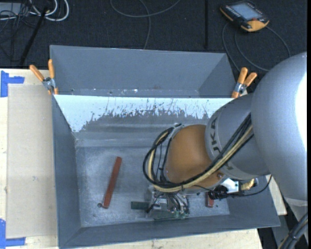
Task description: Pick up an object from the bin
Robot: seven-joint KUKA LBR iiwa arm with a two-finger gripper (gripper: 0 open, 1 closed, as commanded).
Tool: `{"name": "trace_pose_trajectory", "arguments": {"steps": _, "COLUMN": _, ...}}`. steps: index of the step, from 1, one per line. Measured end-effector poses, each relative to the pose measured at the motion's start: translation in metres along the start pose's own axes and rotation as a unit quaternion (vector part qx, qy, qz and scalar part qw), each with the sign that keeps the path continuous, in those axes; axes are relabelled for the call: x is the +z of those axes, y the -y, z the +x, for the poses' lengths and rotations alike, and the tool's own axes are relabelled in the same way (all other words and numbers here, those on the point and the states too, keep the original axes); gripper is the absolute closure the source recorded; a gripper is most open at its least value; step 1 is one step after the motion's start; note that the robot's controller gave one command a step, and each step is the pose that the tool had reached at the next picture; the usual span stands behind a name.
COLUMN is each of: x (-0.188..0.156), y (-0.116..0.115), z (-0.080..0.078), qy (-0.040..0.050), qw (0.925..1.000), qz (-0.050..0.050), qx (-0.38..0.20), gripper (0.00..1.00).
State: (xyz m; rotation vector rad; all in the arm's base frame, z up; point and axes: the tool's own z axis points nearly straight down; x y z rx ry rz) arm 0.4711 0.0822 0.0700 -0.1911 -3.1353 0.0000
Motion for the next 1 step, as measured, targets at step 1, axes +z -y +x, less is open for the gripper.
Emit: {"name": "trace_pose_trajectory", "arguments": {"steps": 1, "x": 0.0000, "y": 0.0000, "z": 0.0000, "qy": 0.0000, "qw": 1.0000, "qz": 0.000, "qx": 0.000, "gripper": 1.00}}
